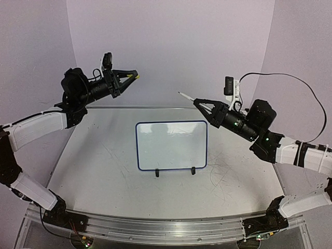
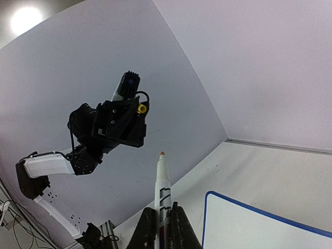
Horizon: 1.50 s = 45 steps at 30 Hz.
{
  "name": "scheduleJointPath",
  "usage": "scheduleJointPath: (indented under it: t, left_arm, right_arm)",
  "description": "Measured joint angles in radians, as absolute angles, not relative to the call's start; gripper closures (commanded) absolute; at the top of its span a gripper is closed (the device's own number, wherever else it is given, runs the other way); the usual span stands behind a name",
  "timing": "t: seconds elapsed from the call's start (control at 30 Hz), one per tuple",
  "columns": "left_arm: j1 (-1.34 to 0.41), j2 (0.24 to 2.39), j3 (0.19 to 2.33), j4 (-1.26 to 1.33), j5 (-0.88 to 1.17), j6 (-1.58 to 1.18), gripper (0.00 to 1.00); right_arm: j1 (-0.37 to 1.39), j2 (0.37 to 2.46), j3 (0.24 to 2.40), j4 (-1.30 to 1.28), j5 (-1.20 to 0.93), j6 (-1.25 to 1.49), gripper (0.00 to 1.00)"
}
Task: Write a sentence on the whiteboard
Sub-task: Open the pen cap from the whiteboard marker, then put down the pen cap at the corner of the board.
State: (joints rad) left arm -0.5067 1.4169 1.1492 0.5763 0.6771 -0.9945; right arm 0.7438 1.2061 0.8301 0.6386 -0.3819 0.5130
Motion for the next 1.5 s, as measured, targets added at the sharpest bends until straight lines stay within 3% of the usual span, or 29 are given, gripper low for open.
scheduleJointPath:
  t: [0.2, 0.47, 0.73, 1.17, 1.5]
  left_arm:
    - [-0.412, 1.329, 1.145, 0.492, 0.673, -0.947, 1.0]
    - [-0.36, 1.297, 1.181, -0.045, 0.377, -0.681, 1.0]
    - [-0.361, 1.343, 0.915, -0.253, 0.228, -0.627, 1.0]
    - [-0.47, 1.624, 0.882, -0.354, 0.071, -0.587, 0.99]
    - [-0.414, 1.737, 0.946, -0.357, 0.246, -0.474, 0.92]
  right_arm:
    - [0.742, 1.124, 0.819, 0.501, -0.307, 0.441, 1.0]
    - [0.742, 1.054, 0.856, 0.297, -0.122, 0.33, 1.0]
    - [0.742, 1.052, 0.874, 0.217, -0.047, 0.296, 1.0]
    - [0.742, 1.098, 0.913, 0.206, -0.064, 0.297, 1.0]
    - [0.742, 1.098, 0.913, 0.204, -0.068, 0.312, 1.0]
